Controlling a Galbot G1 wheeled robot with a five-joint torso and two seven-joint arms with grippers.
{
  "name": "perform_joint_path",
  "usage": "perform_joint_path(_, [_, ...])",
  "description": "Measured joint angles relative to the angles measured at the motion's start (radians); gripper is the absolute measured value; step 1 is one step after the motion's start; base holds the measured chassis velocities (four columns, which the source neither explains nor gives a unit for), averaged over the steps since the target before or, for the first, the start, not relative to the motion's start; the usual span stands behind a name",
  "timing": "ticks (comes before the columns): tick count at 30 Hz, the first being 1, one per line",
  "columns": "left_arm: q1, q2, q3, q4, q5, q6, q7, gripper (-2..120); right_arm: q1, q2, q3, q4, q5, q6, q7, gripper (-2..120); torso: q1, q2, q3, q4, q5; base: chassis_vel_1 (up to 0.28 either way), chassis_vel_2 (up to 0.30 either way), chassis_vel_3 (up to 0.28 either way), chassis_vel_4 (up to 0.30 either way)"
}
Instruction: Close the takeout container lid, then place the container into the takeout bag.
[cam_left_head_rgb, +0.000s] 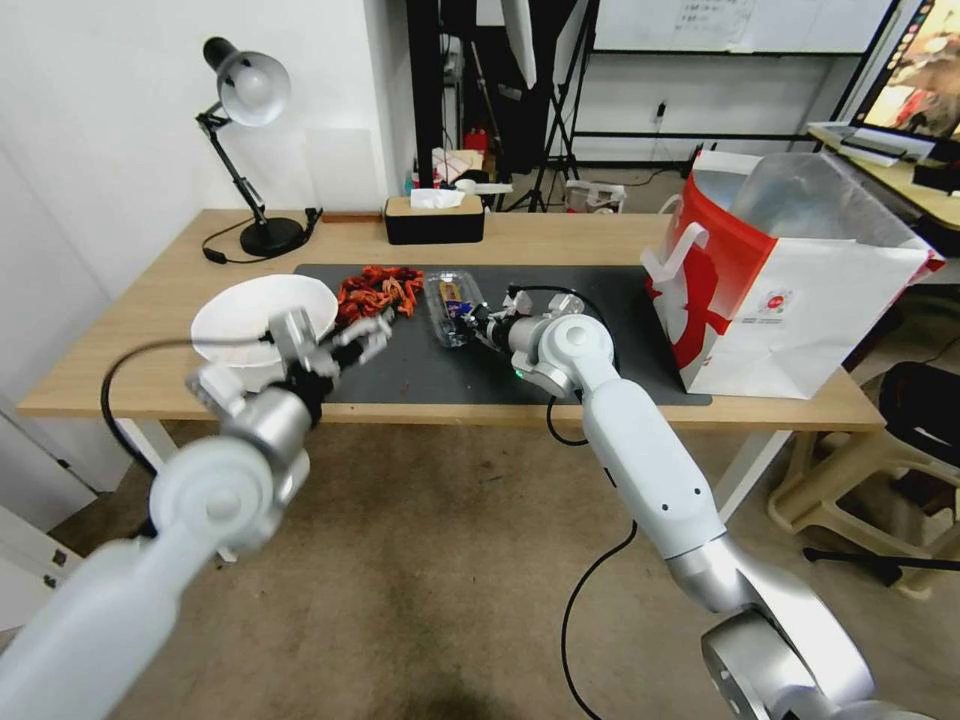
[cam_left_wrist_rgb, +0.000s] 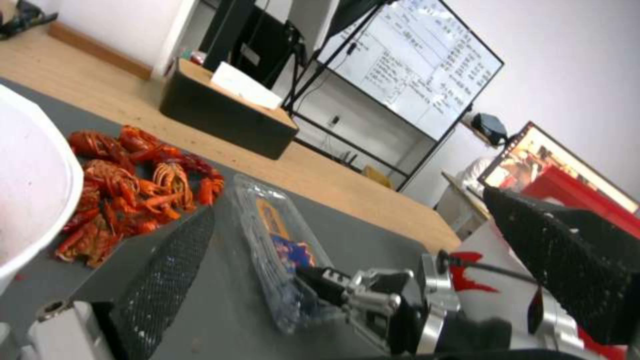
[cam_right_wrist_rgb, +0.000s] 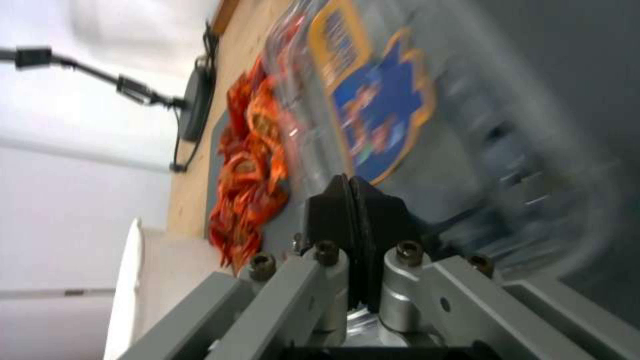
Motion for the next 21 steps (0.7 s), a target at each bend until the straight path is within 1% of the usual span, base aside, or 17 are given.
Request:
perform_joint_path(1, [-0.022, 0.000, 0.002, 0.018, -0.026, 0.010, 0.001, 100, 0.003, 0.003, -0.005, -0.002, 0.001, -0.004, 0.000, 0, 0.000, 0.000, 0.000, 0.0006, 0.0001, 0.000, 0.000, 0.000, 0.000])
perform_joint_path(2, [-0.045, -0.001, 0.007, 0.035, -0.050, 0.022, 0.002, 100, 0.004, 0.004, -0.008, -0.004, 0.001, -0.005, 0.000, 0, 0.000, 0.000, 0.000, 0.0007, 0.0001, 0.000, 0.000, 0.000, 0.000])
perform_joint_path(3, [-0.069, -0.003, 0.016, 0.055, -0.073, 0.035, 0.006, 100, 0.006, 0.005, -0.010, -0.006, 0.001, -0.006, 0.000, 0, 0.000, 0.000, 0.000, 0.0006, -0.0001, 0.000, 0.000, 0.000, 0.000])
perform_joint_path(4, [-0.069, -0.003, 0.016, 0.055, -0.073, 0.035, 0.006, 100, 0.006, 0.005, -0.010, -0.006, 0.001, -0.006, 0.000, 0, 0.000, 0.000, 0.000, 0.0006, -0.0001, 0.000, 0.000, 0.000, 0.000])
perform_joint_path(7, [-0.150, -0.018, 0.049, 0.115, -0.141, 0.079, 0.021, 100, 0.010, 0.006, -0.010, -0.013, -0.001, -0.008, 0.000, 0, 0.000, 0.000, 0.000, -0.0001, 0.0001, 0.000, 0.000, 0.000, 0.000])
perform_joint_path(8, [-0.150, -0.018, 0.049, 0.115, -0.141, 0.079, 0.021, 100, 0.010, 0.006, -0.010, -0.013, -0.001, -0.008, 0.000, 0, 0.000, 0.000, 0.000, -0.0001, 0.0001, 0.000, 0.000, 0.000, 0.000])
perform_joint_path(9, [-0.178, -0.027, 0.063, 0.140, -0.160, 0.093, 0.021, 100, 0.011, 0.006, -0.010, -0.014, -0.001, -0.008, 0.000, 0, 0.000, 0.000, 0.000, -0.0003, 0.0001, 0.000, 0.000, 0.000, 0.000])
perform_joint_path(11, [-0.249, -0.049, 0.101, 0.204, -0.184, 0.107, 0.018, 100, 0.011, 0.005, -0.010, -0.016, -0.004, -0.008, 0.000, 0, 0.000, 0.000, 0.000, 0.0000, 0.0002, 0.000, 0.000, 0.000, 0.000])
perform_joint_path(12, [-0.281, -0.065, 0.125, 0.244, -0.190, 0.112, 0.013, 100, 0.011, 0.005, -0.009, -0.016, -0.005, -0.008, 0.000, 0, 0.000, 0.000, 0.000, 0.0000, 0.0001, 0.000, 0.000, 0.000, 0.000])
perform_joint_path(13, [-0.281, -0.065, 0.125, 0.244, -0.190, 0.112, 0.013, 100, 0.011, 0.005, -0.009, -0.016, -0.005, -0.008, 0.000, 0, 0.000, 0.000, 0.000, 0.0000, 0.0001, 0.000, 0.000, 0.000, 0.000])
perform_joint_path(16, [-0.350, -0.099, 0.182, 0.329, -0.191, 0.118, 0.011, 100, 0.006, 0.004, -0.007, -0.013, -0.010, -0.008, 0.000, 0, 0.000, 0.000, 0.000, -0.0003, 0.0003, 0.000, 0.000, 0.000, 0.000])
perform_joint_path(17, [-0.350, -0.099, 0.182, 0.329, -0.191, 0.118, 0.011, 100, 0.006, 0.004, -0.007, -0.013, -0.010, -0.008, 0.000, 0, 0.000, 0.000, 0.000, -0.0003, 0.0003, 0.000, 0.000, 0.000, 0.000])
perform_joint_path(19, [-0.381, -0.121, 0.206, 0.374, -0.191, 0.127, 0.014, 100, 0.005, 0.003, -0.006, -0.011, -0.012, -0.008, 0.000, 0, 0.000, 0.000, 0.000, 0.0000, 0.0001, 0.000, 0.000, 0.000, 0.000])
perform_joint_path(20, [-0.381, -0.121, 0.206, 0.374, -0.191, 0.127, 0.014, 100, 0.005, 0.003, -0.006, -0.011, -0.012, -0.008, 0.000, 0, 0.000, 0.000, 0.000, 0.0000, 0.0001, 0.000, 0.000, 0.000, 0.000])
perform_joint_path(21, [-0.404, -0.135, 0.217, 0.403, -0.192, 0.136, 0.017, 100, 0.004, 0.002, -0.005, -0.011, -0.012, -0.008, 0.000, 0, 0.000, 0.000, 0.000, 0.0000, 0.0003, 0.000, 0.000, 0.000, 0.000])
